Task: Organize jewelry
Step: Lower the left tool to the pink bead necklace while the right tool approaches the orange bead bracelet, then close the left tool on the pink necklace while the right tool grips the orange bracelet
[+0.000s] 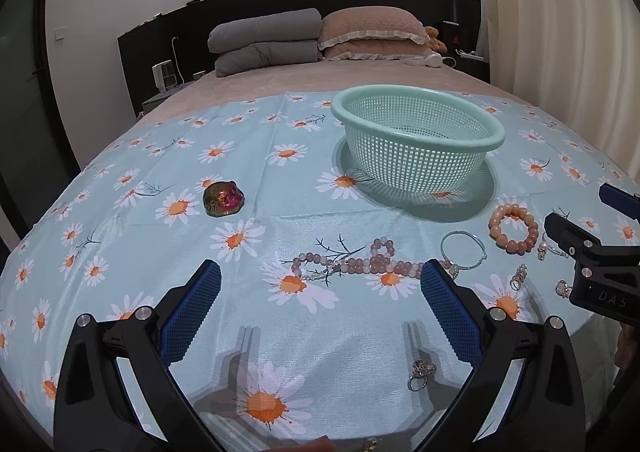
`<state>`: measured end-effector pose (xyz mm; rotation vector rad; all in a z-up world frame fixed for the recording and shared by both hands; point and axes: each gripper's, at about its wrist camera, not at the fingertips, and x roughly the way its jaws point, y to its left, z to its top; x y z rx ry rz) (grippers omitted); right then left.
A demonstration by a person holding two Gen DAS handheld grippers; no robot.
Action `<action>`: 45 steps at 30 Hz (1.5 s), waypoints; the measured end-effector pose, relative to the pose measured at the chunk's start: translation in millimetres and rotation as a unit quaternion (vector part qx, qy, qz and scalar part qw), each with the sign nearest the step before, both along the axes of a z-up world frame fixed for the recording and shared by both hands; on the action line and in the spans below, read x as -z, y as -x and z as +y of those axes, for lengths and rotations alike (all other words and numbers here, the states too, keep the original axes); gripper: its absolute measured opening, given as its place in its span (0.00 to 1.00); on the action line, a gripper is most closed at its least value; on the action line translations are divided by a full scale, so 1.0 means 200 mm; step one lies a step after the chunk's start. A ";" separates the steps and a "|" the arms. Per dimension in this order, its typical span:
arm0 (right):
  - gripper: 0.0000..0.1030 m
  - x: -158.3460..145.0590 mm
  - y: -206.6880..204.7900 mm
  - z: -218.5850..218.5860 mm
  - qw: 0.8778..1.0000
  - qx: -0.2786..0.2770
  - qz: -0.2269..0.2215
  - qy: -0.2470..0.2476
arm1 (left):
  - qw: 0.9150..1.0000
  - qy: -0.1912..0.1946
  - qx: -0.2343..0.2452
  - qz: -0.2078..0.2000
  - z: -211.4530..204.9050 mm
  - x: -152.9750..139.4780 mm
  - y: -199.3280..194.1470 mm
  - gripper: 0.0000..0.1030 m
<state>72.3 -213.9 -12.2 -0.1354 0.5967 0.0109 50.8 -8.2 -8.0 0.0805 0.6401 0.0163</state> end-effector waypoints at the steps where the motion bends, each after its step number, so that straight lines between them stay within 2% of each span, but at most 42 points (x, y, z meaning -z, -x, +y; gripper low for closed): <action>1: 0.93 0.00 -0.02 0.00 1.000 0.002 0.001 0.000 | 1.000 -0.002 -0.001 0.003 0.00 0.00 -0.02 0.95; 10: 0.92 0.05 -0.19 0.00 0.999 0.001 0.034 0.014 | 0.999 -0.010 0.014 0.031 -0.03 0.07 -0.19 0.95; 18: 0.92 0.13 -0.28 0.00 0.998 0.002 0.064 0.029 | 0.998 -0.020 0.021 0.059 -0.05 0.16 -0.26 0.95; 26: 0.89 0.18 -0.33 -0.02 0.996 -0.003 0.091 0.014 | 0.996 -0.023 0.033 0.082 -0.07 0.23 -0.31 0.95; 27: 0.80 0.19 -0.34 -0.02 0.995 -0.003 0.097 0.017 | 0.996 -0.023 0.036 0.084 -0.08 0.23 -0.31 0.95; 28: 0.64 0.21 -0.35 -0.02 0.994 -0.002 0.106 0.021 | 0.995 -0.023 0.039 0.084 -0.09 0.24 -0.32 0.95; 30: 0.62 0.24 -0.37 -0.02 0.992 -0.004 0.128 0.017 | 0.995 -0.018 0.044 0.090 -0.09 0.24 -0.33 0.94; 31: 0.56 0.24 -0.37 -0.03 0.991 -0.010 0.130 0.008 | 0.994 -0.015 0.047 0.093 -0.10 0.25 -0.33 0.92; 33: 0.53 0.24 -0.37 -0.03 0.991 -0.012 0.132 0.003 | 0.993 -0.005 0.056 0.099 -0.10 0.25 -0.33 0.86; 37: 0.46 0.26 -0.37 -0.03 0.990 -0.018 0.139 -0.007 | 0.993 -0.004 0.058 0.104 -0.10 0.25 -0.33 0.85; 39: 0.44 0.26 -0.37 -0.03 0.990 -0.021 0.142 -0.011 | 0.992 0.008 0.065 0.107 -0.09 0.25 -0.33 0.79; 43: 0.26 0.26 -0.36 0.00 0.988 -0.040 0.149 -0.016 | 0.991 0.004 0.082 0.101 -0.12 0.25 -0.31 0.67; 45: 0.18 0.25 -0.35 0.03 0.988 -0.049 0.149 -0.010 | 0.991 0.004 0.092 0.099 -0.14 0.25 -0.29 0.56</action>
